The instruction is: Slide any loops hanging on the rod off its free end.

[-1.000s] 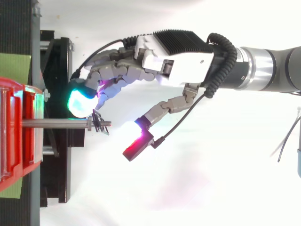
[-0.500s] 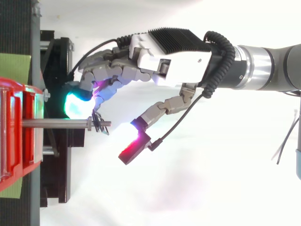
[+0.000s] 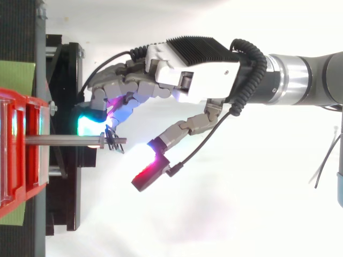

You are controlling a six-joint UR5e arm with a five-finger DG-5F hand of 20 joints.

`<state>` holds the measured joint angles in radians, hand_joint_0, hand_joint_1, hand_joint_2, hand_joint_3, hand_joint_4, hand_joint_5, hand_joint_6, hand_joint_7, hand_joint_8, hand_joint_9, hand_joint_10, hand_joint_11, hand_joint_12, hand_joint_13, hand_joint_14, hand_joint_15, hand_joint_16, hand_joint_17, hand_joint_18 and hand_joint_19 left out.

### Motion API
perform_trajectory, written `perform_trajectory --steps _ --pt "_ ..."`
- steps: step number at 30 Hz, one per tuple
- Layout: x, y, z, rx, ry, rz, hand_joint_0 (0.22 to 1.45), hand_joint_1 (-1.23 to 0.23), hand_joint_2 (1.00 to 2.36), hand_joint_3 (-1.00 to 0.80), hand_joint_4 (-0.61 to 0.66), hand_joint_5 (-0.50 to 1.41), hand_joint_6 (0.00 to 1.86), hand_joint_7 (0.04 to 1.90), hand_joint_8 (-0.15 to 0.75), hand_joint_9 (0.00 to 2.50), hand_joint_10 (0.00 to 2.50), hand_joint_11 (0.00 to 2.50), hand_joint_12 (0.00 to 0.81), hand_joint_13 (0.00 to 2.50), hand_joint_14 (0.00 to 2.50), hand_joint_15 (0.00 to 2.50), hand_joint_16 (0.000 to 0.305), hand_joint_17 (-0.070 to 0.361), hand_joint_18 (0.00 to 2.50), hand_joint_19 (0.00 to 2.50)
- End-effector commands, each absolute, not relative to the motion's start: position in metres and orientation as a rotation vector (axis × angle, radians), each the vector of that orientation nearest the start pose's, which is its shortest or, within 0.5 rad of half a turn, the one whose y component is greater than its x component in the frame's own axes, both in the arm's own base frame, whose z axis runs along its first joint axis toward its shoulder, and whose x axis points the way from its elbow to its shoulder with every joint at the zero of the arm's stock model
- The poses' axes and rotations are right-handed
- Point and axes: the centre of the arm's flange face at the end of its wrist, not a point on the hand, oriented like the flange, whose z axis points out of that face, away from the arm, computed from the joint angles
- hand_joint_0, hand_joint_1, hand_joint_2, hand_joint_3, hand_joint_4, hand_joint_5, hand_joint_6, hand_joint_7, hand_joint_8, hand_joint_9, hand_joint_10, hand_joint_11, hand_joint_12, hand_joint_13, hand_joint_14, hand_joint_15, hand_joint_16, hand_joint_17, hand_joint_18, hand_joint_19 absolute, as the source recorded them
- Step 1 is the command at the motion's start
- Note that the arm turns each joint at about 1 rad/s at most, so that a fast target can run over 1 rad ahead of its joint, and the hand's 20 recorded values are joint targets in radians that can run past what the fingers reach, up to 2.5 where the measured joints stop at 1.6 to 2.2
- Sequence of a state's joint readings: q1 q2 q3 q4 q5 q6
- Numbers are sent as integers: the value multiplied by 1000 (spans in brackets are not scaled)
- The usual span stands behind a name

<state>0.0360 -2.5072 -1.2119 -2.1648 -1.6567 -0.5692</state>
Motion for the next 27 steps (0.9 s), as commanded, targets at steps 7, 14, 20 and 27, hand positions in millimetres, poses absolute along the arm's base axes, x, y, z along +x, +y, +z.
perform_trajectory --steps 7,14,20,27 --pt "805 -96 148 491 1121 973 617 -661 1013 -315 189 -119 680 1052 298 964 9 329 338 697 8 223 45 100 501 309" --pt "807 -99 152 482 1118 977 603 -651 1014 -273 161 -156 836 941 301 962 10 374 342 697 8 227 45 100 505 314" --pt "806 -102 152 482 1120 988 599 -646 1015 -192 175 -159 907 933 322 974 10 409 357 717 8 238 48 107 531 297" --pt "808 -105 157 471 1116 991 623 -716 1012 -102 66 -154 941 972 330 1006 10 493 371 777 9 288 50 113 582 293"
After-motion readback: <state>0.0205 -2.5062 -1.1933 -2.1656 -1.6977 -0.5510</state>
